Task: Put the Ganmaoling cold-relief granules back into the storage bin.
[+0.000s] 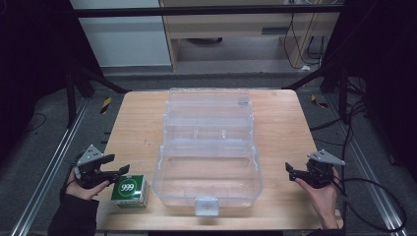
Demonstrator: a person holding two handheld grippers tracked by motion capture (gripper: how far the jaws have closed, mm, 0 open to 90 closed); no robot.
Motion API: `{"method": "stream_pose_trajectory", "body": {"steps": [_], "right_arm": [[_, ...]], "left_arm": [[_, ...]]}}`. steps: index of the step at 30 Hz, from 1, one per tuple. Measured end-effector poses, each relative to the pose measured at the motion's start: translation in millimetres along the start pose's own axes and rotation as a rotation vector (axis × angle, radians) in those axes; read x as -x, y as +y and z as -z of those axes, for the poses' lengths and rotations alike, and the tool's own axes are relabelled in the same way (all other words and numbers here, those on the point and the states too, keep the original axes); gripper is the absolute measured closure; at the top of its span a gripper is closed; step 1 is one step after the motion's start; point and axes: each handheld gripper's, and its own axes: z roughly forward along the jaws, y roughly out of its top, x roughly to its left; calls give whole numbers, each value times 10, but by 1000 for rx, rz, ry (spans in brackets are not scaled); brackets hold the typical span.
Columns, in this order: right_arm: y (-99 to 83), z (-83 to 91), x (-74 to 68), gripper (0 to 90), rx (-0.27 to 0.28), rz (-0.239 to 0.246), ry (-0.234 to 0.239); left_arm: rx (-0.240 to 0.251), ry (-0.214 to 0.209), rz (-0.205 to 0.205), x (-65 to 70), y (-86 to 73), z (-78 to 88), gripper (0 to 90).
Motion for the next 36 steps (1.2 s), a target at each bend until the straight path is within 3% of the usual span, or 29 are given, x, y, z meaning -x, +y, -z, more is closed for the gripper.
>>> {"method": "stream_pose_trajectory", "body": {"steps": [3, 5, 10, 14, 19, 26, 30, 36], "right_arm": [[1, 0, -6, 51, 0, 0, 3], [1, -4, -11, 51, -2, 3, 3], [-7, -16, -10, 50, -9, 8, 5], [-12, -20, -8, 48, -15, 5, 10], [-18, -22, -6, 46, -20, 8, 10], [-22, -25, -5, 45, -24, 15, 11], [-25, -33, -11, 44, -30, 19, 14], [-29, -42, -16, 40, -36, 28, 16]], "left_arm": [[-6, -18, -21, -8, 34, 32, 234], [-13, -53, -46, -16, 81, 74, 230], [-31, -78, -83, -25, 143, 116, 220], [-70, -104, -135, -29, 216, 149, 207], [-97, -127, -164, -25, 252, 164, 197], [-153, -184, -265, 29, 293, 211, 167], [-171, -210, -296, 45, 296, 221, 142], [-235, -258, -370, 92, 298, 205, 127]]}}
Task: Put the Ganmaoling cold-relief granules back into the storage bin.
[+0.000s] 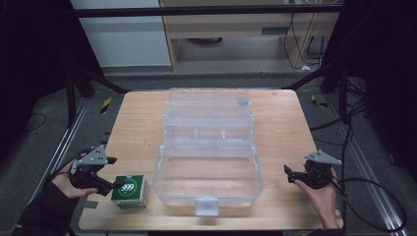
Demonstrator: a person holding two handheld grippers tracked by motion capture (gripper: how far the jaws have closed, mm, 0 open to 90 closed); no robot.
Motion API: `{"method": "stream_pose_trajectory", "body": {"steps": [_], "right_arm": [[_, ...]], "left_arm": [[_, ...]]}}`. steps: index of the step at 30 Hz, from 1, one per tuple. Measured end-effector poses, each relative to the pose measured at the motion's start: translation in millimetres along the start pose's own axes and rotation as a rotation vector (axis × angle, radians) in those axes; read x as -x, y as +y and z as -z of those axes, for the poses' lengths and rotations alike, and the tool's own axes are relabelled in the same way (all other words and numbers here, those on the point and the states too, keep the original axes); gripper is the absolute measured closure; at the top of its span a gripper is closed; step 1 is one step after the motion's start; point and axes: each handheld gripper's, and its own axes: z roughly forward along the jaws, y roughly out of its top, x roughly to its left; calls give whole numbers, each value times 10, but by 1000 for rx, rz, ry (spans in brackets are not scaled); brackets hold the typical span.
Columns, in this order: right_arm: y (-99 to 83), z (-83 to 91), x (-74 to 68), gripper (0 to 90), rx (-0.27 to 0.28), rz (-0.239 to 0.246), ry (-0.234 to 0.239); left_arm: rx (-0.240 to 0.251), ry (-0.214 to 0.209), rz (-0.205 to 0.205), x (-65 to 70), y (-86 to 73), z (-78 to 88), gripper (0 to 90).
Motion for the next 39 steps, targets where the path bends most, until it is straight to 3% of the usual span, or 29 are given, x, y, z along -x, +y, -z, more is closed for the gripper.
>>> {"method": "stream_pose_trajectory", "body": {"steps": [6, 10, 17, 25, 39], "right_arm": [[-7, -12, -3, 37, -7, 16, 2], [-9, -9, -1, 36, -10, 23, 3], [-9, -6, -2, 35, -12, 26, 3], [-12, -13, -6, 32, -21, 34, 5], [-17, -34, -20, 28, -36, 41, 13]], "left_arm": [[-45, -31, -51, 21, 18, -33, 111], [-100, -57, -98, 56, 32, -96, 86], [-138, -90, -156, 108, 75, -168, 59], [-200, -126, -201, 150, 102, -286, 44], [-242, -159, -232, 170, 119, -486, 18]]}}
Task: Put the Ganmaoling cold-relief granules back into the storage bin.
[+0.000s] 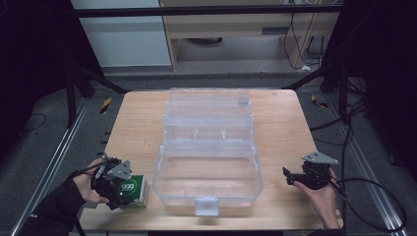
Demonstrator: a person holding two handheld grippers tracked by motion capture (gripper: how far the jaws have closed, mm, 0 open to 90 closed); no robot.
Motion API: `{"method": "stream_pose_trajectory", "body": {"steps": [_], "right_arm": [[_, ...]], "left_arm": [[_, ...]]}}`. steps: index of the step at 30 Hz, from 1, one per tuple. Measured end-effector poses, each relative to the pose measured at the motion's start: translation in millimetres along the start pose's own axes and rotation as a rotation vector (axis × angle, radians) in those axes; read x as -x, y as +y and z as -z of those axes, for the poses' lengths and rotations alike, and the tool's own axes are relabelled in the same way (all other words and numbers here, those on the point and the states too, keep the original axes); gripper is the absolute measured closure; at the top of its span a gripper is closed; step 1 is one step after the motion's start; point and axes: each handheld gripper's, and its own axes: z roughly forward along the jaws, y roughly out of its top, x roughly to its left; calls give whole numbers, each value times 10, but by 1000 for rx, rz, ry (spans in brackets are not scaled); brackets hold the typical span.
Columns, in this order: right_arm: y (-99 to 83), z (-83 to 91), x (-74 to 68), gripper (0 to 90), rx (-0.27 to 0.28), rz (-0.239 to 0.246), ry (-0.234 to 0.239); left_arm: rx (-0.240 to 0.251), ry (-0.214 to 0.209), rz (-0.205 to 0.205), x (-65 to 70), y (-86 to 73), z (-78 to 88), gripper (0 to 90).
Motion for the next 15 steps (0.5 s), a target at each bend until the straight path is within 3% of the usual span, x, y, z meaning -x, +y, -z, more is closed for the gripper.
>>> {"method": "stream_pose_trajectory", "body": {"steps": [15], "right_arm": [[-11, -30, -15, 27, -17, 9, 4]], "left_arm": [[-53, -43, 5, -47, -52, -223, 30]]}}
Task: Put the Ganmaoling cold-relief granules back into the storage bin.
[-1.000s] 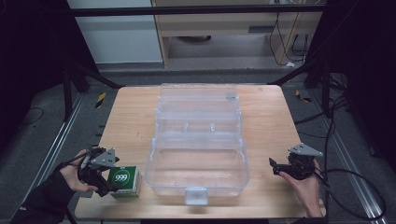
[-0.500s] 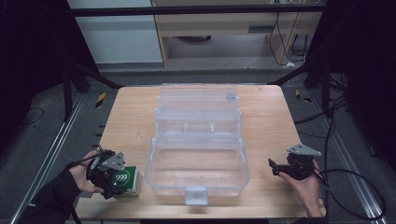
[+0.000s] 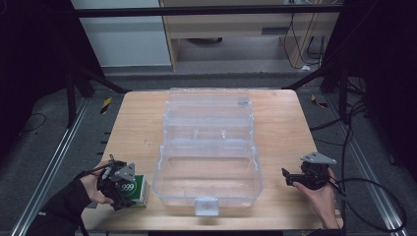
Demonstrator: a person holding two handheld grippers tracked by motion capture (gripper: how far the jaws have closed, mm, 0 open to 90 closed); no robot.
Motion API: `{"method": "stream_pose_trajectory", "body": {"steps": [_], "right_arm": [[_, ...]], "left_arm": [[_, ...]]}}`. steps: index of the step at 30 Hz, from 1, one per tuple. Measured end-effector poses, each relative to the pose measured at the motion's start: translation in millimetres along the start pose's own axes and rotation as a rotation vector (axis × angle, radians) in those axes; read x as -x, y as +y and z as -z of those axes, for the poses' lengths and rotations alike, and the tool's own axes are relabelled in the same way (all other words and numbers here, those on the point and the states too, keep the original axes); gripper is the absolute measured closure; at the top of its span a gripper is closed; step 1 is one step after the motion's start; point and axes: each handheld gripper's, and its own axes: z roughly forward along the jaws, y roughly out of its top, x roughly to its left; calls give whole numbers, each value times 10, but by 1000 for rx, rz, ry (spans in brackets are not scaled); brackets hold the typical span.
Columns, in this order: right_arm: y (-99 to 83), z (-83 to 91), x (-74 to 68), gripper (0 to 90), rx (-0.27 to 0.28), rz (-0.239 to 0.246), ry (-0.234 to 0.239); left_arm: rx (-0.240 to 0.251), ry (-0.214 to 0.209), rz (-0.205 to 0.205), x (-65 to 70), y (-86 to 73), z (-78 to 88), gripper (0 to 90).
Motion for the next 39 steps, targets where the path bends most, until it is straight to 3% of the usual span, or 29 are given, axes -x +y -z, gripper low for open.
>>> {"method": "stream_pose_trajectory", "body": {"steps": [11, 16, 27, 39], "right_arm": [[-2, -1, -1, 31, 1, 4, -1], [-6, -7, 1, 32, -2, 4, 3], [-8, -2, 3, 35, 2, -1, 8], [-18, -5, 2, 43, 4, -3, 24]], "left_arm": [[-12, -22, 3, -13, -11, -66, 64], [-9, -17, -11, -19, -23, -52, 98], [-3, -15, 4, 0, -18, -13, 143], [68, 13, 46, 29, 21, 249, 144]]}}
